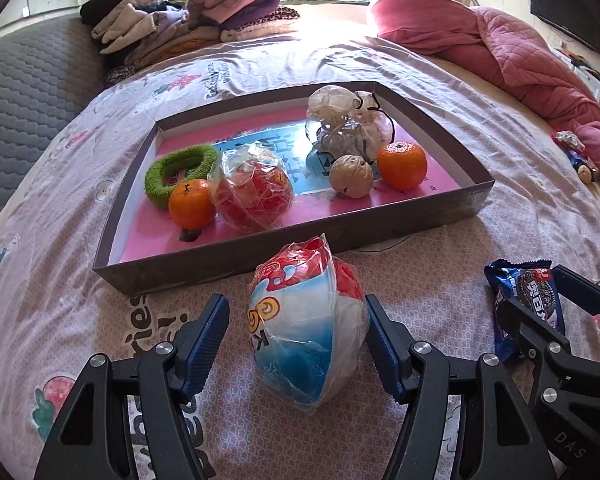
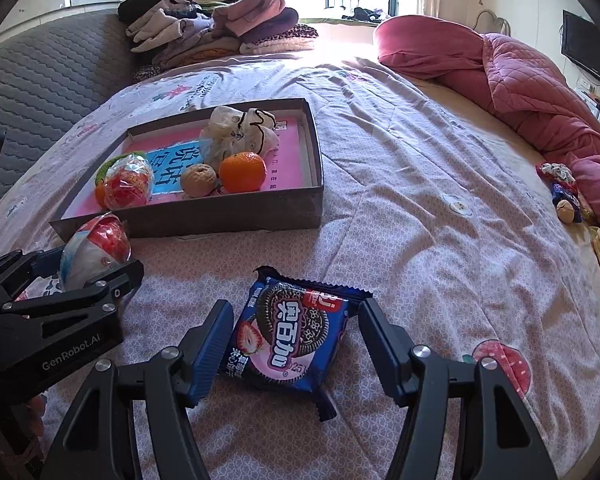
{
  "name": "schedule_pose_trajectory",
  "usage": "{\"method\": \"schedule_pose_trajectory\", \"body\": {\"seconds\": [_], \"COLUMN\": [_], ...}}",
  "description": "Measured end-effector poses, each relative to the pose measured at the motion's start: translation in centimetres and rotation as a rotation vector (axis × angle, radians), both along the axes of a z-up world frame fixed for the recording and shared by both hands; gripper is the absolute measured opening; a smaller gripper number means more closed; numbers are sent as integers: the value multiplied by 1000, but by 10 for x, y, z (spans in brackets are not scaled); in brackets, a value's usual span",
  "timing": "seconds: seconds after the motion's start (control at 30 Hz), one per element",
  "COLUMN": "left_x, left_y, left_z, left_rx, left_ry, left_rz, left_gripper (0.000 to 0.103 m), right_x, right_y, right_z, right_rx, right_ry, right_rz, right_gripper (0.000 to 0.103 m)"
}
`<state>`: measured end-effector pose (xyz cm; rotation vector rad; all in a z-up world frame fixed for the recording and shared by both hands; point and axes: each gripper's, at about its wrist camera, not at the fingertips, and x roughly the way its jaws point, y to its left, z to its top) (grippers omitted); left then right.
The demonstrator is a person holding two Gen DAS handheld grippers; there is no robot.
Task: Organize objects
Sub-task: 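Move the left tool to the blue-white wrapped egg while the right tool approaches the cookie pack, then close the left tool on the wrapped egg while the right tool closes on the cookie pack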
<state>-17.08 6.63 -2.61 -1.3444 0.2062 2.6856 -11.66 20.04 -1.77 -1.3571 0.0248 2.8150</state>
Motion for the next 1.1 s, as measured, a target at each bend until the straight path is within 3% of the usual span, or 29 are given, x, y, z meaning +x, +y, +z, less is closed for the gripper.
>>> {"method": "schedule_pose_trajectory", "body": {"seconds": [0.1, 0.23, 0.37, 0.47, 0.57, 1.1], "left_x": [-2, -5, -9, -11, -11, 3], "left_y": [-1, -4, -10, -13, -15, -17], "left_z": [-3, -6, -7, -9, -9, 9], "left_rx": [2, 15, 59, 83, 108, 117], "left_ry": [-2, -7, -22, -33, -39, -3], "left_rz": [3, 12, 11, 10, 3, -5], "left_gripper": [69, 69, 68, 64, 53, 53], "right_x": [-3, -5, -3, -2, -1, 8], "right_y": [-3, 2, 0, -5, -10, -23], "right_z": [-6, -16, -12, -12, -10, 1], "right_rx": [26, -22, -9, 24, 26, -7], "right_ry": [-11, -41, -29, -23, -17, 25], "right_rz": [-2, -1, 28, 52, 85, 198], "right_gripper": [64, 64, 56, 53, 52, 52]}}
